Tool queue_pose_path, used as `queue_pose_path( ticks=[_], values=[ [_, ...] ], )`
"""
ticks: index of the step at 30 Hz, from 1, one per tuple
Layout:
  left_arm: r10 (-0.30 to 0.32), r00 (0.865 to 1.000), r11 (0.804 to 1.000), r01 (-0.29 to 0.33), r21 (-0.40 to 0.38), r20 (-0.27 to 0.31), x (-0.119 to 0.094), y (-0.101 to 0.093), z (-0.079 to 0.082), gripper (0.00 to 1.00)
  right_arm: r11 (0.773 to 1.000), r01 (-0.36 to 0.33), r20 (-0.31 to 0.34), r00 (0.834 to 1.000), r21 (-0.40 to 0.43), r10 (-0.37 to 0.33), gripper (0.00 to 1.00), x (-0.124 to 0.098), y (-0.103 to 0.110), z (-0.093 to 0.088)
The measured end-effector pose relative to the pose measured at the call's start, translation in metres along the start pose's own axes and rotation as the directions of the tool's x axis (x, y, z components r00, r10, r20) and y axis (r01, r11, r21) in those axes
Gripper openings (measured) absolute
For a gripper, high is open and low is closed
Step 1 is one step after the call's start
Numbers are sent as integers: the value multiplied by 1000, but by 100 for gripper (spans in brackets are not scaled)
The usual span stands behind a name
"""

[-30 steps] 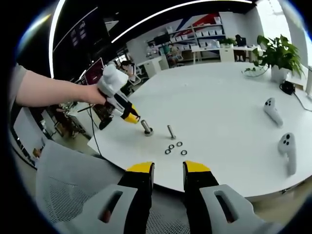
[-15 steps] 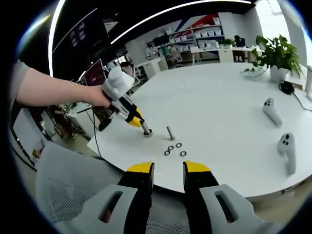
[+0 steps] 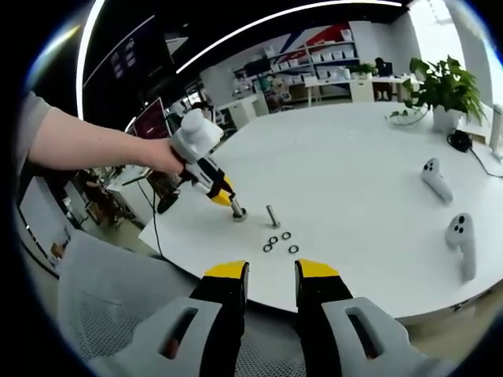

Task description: Place the washer onto the threaded stud by aligning its center hole with the stud, sliding it down to the base, and recovering from edge contact or off-axis alignment until the washer reaches the visible bottom stop.

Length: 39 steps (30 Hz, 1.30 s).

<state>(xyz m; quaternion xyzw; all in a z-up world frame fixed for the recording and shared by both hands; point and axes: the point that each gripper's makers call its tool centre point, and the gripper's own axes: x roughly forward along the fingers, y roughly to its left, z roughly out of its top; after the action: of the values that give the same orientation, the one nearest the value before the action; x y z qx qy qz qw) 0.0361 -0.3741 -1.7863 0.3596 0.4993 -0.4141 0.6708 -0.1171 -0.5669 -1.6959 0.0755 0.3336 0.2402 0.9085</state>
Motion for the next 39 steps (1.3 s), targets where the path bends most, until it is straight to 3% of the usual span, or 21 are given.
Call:
queue_pose_path(
  ticks=[14,39],
  values=[
    [-43,993,998,48,46,-112,8,-3,-1,19,1000,9,2,1000,4,-9,26,0,-1,1],
    [-28,994,998,35,59,-107,46,-5,-11,19,999,30,-1,1000,11,-30,26,-1,-6,0]
  ],
)
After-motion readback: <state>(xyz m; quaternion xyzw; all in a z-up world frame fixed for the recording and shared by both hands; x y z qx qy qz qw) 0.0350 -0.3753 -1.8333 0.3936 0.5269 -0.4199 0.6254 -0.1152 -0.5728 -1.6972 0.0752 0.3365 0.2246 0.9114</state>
